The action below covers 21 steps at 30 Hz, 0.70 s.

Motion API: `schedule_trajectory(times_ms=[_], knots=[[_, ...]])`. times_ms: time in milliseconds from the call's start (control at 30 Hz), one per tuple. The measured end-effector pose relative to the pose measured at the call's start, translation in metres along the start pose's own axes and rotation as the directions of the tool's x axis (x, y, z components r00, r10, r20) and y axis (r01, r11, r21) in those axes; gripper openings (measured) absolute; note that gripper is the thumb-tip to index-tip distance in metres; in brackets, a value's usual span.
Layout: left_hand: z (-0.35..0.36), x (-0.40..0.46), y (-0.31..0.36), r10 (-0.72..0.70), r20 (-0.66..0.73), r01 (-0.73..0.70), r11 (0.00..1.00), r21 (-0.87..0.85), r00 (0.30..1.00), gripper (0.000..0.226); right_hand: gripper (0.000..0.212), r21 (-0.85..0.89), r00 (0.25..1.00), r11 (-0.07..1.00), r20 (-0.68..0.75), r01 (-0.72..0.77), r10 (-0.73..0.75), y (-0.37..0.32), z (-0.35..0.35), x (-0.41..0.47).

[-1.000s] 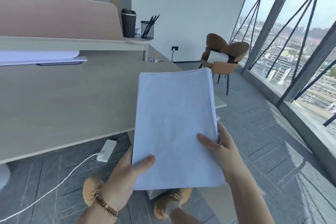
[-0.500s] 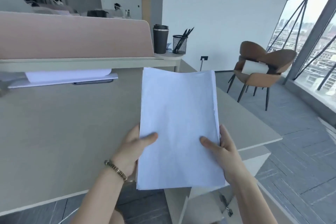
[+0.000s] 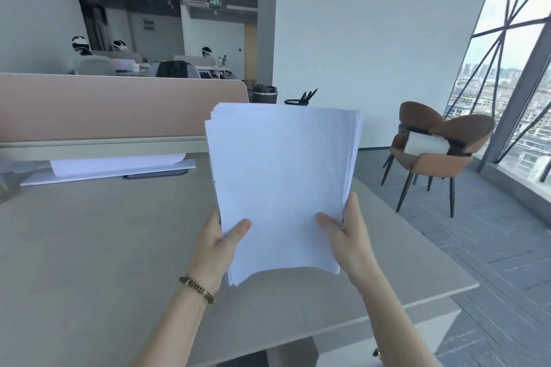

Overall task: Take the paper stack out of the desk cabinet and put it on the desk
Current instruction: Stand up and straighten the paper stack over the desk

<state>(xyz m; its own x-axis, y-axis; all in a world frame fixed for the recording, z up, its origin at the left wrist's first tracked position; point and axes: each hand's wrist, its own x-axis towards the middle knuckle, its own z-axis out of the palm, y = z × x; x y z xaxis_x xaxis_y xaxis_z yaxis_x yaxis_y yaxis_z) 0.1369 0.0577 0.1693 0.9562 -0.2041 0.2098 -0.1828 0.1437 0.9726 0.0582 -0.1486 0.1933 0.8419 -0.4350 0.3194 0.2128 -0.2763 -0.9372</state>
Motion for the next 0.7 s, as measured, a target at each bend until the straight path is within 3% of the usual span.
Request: schedule_trajectory(times_ms=[133,233,433,633,700], knots=[[-0.001,0.003,-0.006,-0.070,-0.031,0.070,0.997,-0.009,0.997,0.025,0.034,0.020,0.999,0.999,0.023,0.031,-0.032,0.002,0.000,0.006],[-0.003,0.007,0.003,-0.029,-0.004,0.029,0.999,0.014,1.000,0.020,0.031,0.087,0.998,0.994,0.009,0.069,-0.070,-0.004,0.000,0.011],[0.003,0.015,0.024,0.116,-0.009,-0.116,0.993,0.016,0.993,0.051,0.030,0.180,0.991,0.974,-0.018,0.136,-0.135,-0.026,0.000,0.027],[0.020,0.024,0.018,0.138,-0.092,-0.137,0.990,0.018,0.986,0.029,0.009,0.162,0.988,0.976,-0.075,0.149,-0.138,-0.034,0.000,0.036],[0.020,0.031,0.016,0.139,-0.107,-0.138,0.990,0.017,0.984,0.028,0.011,0.137,0.985,0.979,-0.108,0.152,-0.138,-0.034,0.000,0.039]])
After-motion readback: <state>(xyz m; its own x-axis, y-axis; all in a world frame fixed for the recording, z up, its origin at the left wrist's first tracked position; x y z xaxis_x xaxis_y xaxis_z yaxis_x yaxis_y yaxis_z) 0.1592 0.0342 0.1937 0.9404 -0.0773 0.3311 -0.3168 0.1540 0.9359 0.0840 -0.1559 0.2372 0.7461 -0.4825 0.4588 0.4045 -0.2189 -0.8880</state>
